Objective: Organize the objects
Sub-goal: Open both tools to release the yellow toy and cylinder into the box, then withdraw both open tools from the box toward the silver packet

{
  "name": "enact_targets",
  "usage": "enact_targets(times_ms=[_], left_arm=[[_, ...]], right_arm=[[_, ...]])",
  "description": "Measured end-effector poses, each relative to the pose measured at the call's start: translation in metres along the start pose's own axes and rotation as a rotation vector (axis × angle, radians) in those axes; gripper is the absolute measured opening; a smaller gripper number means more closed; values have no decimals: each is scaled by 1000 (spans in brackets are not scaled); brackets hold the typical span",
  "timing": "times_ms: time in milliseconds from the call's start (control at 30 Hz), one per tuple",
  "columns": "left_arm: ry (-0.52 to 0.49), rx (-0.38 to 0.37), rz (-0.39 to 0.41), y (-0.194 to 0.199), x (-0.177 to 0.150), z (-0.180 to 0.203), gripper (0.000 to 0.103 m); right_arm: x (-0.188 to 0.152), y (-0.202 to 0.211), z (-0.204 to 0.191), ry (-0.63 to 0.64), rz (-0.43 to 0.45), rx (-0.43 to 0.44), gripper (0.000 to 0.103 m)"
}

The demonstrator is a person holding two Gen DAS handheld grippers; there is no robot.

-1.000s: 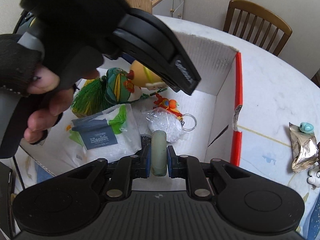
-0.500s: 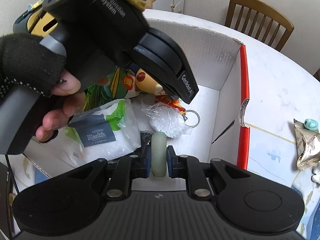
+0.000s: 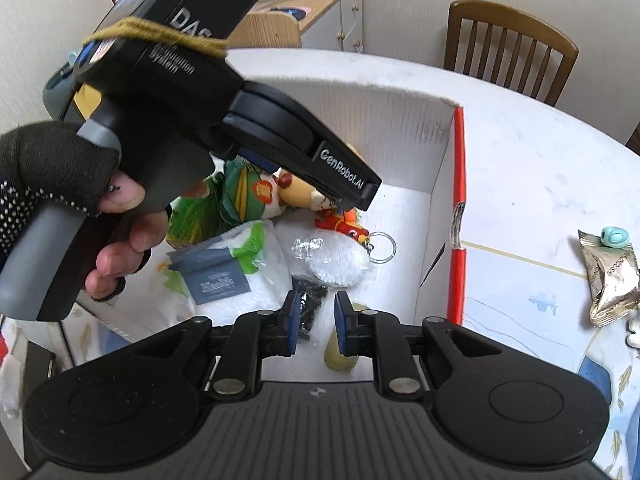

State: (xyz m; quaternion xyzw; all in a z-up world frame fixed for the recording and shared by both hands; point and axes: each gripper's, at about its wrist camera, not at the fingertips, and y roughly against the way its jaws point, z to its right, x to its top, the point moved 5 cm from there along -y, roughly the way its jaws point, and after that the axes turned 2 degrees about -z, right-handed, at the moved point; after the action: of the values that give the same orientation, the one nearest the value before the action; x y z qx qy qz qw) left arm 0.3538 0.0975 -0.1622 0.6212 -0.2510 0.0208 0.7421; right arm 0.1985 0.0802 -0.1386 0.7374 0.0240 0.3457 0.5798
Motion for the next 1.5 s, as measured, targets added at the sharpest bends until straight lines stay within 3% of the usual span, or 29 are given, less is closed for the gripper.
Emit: enact_targets(times_ms=[867, 1000, 1200, 1300, 1500], left_arm=[[41, -77, 227, 125, -38, 31, 87], [41, -81, 254, 140, -48, 39, 88], [30, -80, 296, 157, -61, 58, 92], [30, -88, 312, 163, -67, 69, 95], [33, -83, 331, 166, -75, 93, 98]], right_arm=[[-15, 114, 6, -70, 216, 67, 18], [-28, 132, 12, -82, 248, 80, 28], [-43, 151, 22, -87, 282, 91, 31], [-52, 159, 29, -89, 306, 85, 54], [-70, 172, 52, -103, 332, 91, 58]])
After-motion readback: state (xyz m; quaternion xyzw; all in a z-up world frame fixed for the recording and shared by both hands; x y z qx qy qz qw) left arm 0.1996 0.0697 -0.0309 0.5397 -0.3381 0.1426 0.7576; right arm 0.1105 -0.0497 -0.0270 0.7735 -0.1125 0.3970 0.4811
